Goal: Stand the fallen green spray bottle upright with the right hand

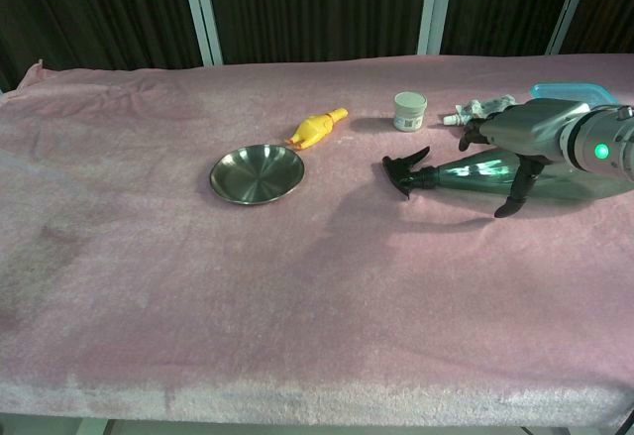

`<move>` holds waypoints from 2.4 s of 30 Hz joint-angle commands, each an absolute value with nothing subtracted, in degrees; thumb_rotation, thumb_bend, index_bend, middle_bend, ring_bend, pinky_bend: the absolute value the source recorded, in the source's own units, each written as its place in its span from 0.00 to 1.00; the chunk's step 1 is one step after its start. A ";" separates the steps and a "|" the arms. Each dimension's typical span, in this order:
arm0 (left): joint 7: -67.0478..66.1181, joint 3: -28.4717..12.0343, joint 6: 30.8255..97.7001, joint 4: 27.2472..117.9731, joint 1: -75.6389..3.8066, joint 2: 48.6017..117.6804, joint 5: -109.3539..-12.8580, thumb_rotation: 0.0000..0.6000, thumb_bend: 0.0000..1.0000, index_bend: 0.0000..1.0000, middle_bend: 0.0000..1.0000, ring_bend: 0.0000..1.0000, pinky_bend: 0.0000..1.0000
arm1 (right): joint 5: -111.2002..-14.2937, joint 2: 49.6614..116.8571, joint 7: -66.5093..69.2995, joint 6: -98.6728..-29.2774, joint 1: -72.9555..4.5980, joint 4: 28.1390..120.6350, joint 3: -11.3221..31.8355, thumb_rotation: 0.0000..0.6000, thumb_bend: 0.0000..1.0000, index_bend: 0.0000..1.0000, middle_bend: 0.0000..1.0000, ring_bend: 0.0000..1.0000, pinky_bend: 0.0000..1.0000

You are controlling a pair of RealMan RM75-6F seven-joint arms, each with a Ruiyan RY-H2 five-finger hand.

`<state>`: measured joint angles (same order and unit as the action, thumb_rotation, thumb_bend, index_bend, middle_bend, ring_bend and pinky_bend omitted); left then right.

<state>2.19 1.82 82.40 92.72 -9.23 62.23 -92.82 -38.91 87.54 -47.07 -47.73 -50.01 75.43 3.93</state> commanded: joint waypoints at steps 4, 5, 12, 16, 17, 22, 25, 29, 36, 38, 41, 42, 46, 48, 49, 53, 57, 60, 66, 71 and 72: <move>2.11 1.72 82.50 92.52 -9.13 62.32 -92.69 1.00 0.40 0.00 0.02 0.00 0.00 | -39.78 87.68 -46.22 -48.52 -50.07 75.63 3.59 1.00 0.19 0.29 0.14 0.00 0.01; 2.09 1.71 82.54 92.49 -9.14 62.32 -92.76 1.00 0.40 0.00 0.02 0.00 0.00 | -39.84 87.76 -46.20 -48.65 -50.12 75.54 3.55 1.00 0.19 0.29 0.15 0.00 0.01; 1.78 1.49 81.78 92.65 -9.50 62.40 -92.34 1.00 0.40 0.00 0.02 0.00 0.00 | -39.78 88.94 -46.33 -48.89 -50.55 74.08 3.18 1.00 0.21 0.39 0.25 0.04 0.06; 1.52 1.43 81.46 92.75 -9.61 62.40 -92.10 1.00 0.40 0.00 0.02 0.00 0.00 | -41.21 89.89 -45.54 -49.61 -50.37 72.50 3.07 1.00 0.31 0.53 0.34 0.13 0.14; 1.52 1.41 81.45 92.76 -9.62 62.39 -92.08 1.00 0.40 0.00 0.02 0.00 0.00 | -41.45 90.10 -45.78 -50.01 -50.35 72.12 2.95 1.00 0.33 0.57 0.36 0.16 0.16; 1.71 1.41 81.46 92.79 -9.62 62.32 -92.10 1.00 0.40 0.00 0.01 0.00 0.00 | -42.31 91.18 -47.38 -52.73 -49.86 70.66 2.55 1.00 0.37 0.78 0.52 0.39 0.36; 1.71 1.48 81.18 92.85 -9.70 62.28 -92.06 1.00 0.40 0.00 0.01 0.00 0.00 | -43.16 91.22 -47.09 -53.75 -49.38 70.36 2.72 1.00 0.39 0.84 0.57 0.44 0.41; 1.64 1.47 80.85 92.87 -9.87 62.35 -92.01 1.00 0.40 0.00 0.01 0.00 0.00 | -48.92 90.40 -42.33 -56.01 -48.24 71.09 3.31 1.00 0.40 0.87 0.59 0.47 0.43; 1.36 1.38 80.56 92.94 -9.93 62.50 -91.60 1.00 0.40 0.00 0.01 0.00 0.00 | -69.33 90.07 -17.45 -65.97 -43.97 69.38 4.01 1.00 0.40 0.89 0.61 0.49 0.43; 1.16 1.36 80.40 93.01 -9.98 62.55 -91.47 1.00 0.40 0.00 0.01 0.00 0.00 | -73.43 90.43 -9.05 -69.38 -42.72 68.63 4.69 1.00 0.40 0.89 0.61 0.49 0.43; 0.79 1.35 80.25 93.11 -10.02 62.68 -91.35 1.00 0.40 0.00 0.01 0.00 0.00 | -76.60 91.45 3.36 -73.83 -40.73 67.83 6.48 1.00 0.40 0.89 0.61 0.49 0.44; 0.72 1.35 80.22 93.12 -10.03 62.72 -91.35 1.00 0.40 0.00 0.01 0.00 0.00 | -76.96 91.73 6.89 -74.63 -40.19 67.73 7.07 1.00 0.40 0.89 0.61 0.49 0.44; 0.56 1.46 79.89 93.26 -10.14 62.73 -91.37 1.00 0.40 0.00 0.01 0.00 0.00 | -76.54 91.60 21.73 -74.25 -38.09 68.97 9.20 1.00 0.40 0.89 0.61 0.49 0.44; 0.55 1.52 79.74 93.27 -10.21 62.74 -91.41 1.00 0.40 0.00 0.01 0.00 0.00 | -76.67 91.29 26.99 -73.42 -37.50 68.91 9.63 1.00 0.40 0.89 0.61 0.49 0.44; 0.61 1.55 79.61 93.27 -10.28 62.72 -91.45 1.00 0.40 0.00 0.01 0.00 0.00 | -77.62 91.53 29.31 -73.82 -37.26 67.54 9.69 1.00 0.40 0.89 0.61 0.49 0.44; 0.79 1.56 79.39 93.27 -10.38 62.68 -91.34 1.00 0.40 0.00 0.01 0.00 0.00 | -80.74 95.07 35.57 -77.06 -36.18 60.10 9.42 1.00 0.40 0.88 0.61 0.49 0.44; 0.92 1.60 79.28 93.33 -10.43 62.63 -91.34 1.00 0.40 0.00 0.01 0.00 0.00 | -83.35 98.12 39.57 -78.20 -35.73 53.22 8.22 1.00 0.40 0.87 0.61 0.50 0.44; 1.01 1.62 79.37 93.34 -10.38 62.57 -91.34 1.00 0.40 0.00 0.01 0.00 0.00 | -85.06 99.91 41.52 -79.14 -35.52 49.16 7.44 1.00 0.40 0.87 0.61 0.49 0.44; 1.26 1.61 79.54 93.31 -10.31 62.41 -91.32 1.00 0.40 0.00 0.01 0.00 0.00 | -86.61 102.03 45.04 -79.98 -34.80 44.34 6.68 1.00 0.40 0.87 0.61 0.50 0.44; 0.99 1.74 79.22 93.35 -10.40 62.47 -91.33 1.00 0.40 0.00 0.02 0.00 0.00 | -86.92 102.95 47.36 -80.29 -34.09 41.74 6.62 1.00 0.40 0.86 0.61 0.49 0.44; 0.92 1.74 79.18 93.38 -10.39 62.47 -91.26 1.00 0.40 0.00 0.02 0.00 0.00 | -87.17 102.89 47.57 -80.18 -34.03 41.24 6.39 1.00 0.40 0.85 0.61 0.49 0.44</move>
